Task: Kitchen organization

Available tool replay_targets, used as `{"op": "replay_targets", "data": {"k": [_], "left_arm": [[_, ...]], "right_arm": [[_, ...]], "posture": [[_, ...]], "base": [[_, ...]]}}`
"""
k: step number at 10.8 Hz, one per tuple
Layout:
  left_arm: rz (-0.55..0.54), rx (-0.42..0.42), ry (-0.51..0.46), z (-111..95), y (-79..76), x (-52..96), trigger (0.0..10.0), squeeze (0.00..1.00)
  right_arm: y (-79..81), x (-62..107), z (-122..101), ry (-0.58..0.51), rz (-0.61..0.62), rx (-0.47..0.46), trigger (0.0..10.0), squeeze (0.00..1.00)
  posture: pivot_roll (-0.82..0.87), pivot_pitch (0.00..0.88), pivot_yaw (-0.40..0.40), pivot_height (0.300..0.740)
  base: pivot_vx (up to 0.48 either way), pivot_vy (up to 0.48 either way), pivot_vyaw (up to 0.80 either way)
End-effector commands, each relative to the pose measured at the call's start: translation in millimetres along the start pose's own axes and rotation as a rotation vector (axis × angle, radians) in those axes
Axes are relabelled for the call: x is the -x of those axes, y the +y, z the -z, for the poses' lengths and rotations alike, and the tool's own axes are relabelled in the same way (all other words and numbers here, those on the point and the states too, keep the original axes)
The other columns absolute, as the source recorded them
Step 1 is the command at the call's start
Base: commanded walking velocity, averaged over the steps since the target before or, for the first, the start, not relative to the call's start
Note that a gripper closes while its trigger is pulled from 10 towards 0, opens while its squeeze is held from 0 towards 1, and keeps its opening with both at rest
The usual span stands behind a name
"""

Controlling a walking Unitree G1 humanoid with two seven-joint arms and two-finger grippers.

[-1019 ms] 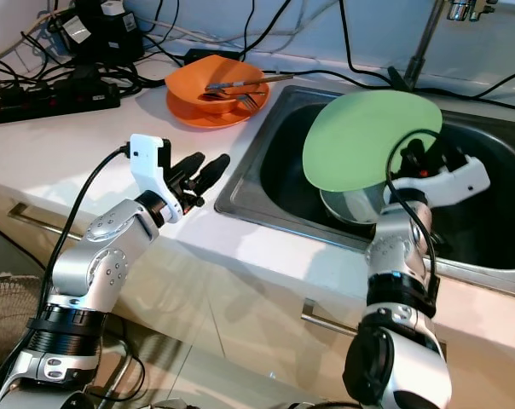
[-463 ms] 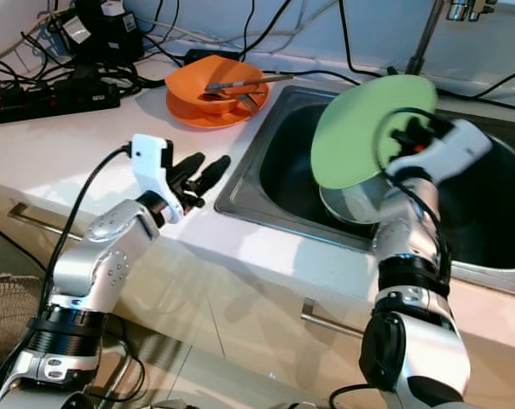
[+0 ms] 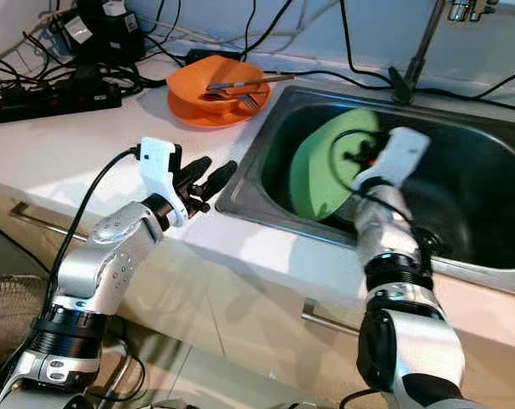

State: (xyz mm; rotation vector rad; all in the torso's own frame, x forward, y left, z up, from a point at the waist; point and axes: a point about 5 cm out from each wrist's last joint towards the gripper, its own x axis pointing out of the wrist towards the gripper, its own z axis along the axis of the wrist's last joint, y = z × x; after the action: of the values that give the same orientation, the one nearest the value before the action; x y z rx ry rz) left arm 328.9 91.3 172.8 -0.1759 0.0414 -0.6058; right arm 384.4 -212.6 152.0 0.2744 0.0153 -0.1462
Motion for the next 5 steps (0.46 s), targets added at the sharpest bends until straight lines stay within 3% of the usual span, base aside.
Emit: {"op": "replay_targets", "data": {"k": [1, 2, 3, 5], "left_arm": [[0.006, -0.016, 0.008, 0.6, -0.8, 1.0, 10.0, 0.00], [0.007, -0.021, 0.011, 1.3, -1.1, 0.9, 10.0, 0.00], [0.008, -0.022, 0.011, 1.7, -1.6, 0.9, 10.0, 0.00], [0.011, -0.023, 0.012, 2.7, -2.5, 0.5, 10.0, 0.00]], "right_arm": [[12.3, -5.5, -12.2, -0.023, -0.034, 0.021, 10.0, 0.00], [17.3, -5.5, -7.0, 0.006, -0.058, 0.048, 10.0, 0.00], [20.5, -4.7, -3.5, 0.017, -0.078, 0.048, 10.0, 1.00], [21.2, -3.9, 0.0, 0.024, -0.076, 0.053, 10.0, 1.00]], "posture": [[0.09, 0.009, 0.042, 0.740], [0.09, 0.006, 0.041, 0.740], [0.09, 0.002, 0.040, 0.740], [0.09, 0.000, 0.041, 0.740]], "base": [[0.000, 0.000, 0.00], [0.000, 0.000, 0.00], [0.000, 0.000, 0.00], [0.000, 0.000, 0.00]]}}
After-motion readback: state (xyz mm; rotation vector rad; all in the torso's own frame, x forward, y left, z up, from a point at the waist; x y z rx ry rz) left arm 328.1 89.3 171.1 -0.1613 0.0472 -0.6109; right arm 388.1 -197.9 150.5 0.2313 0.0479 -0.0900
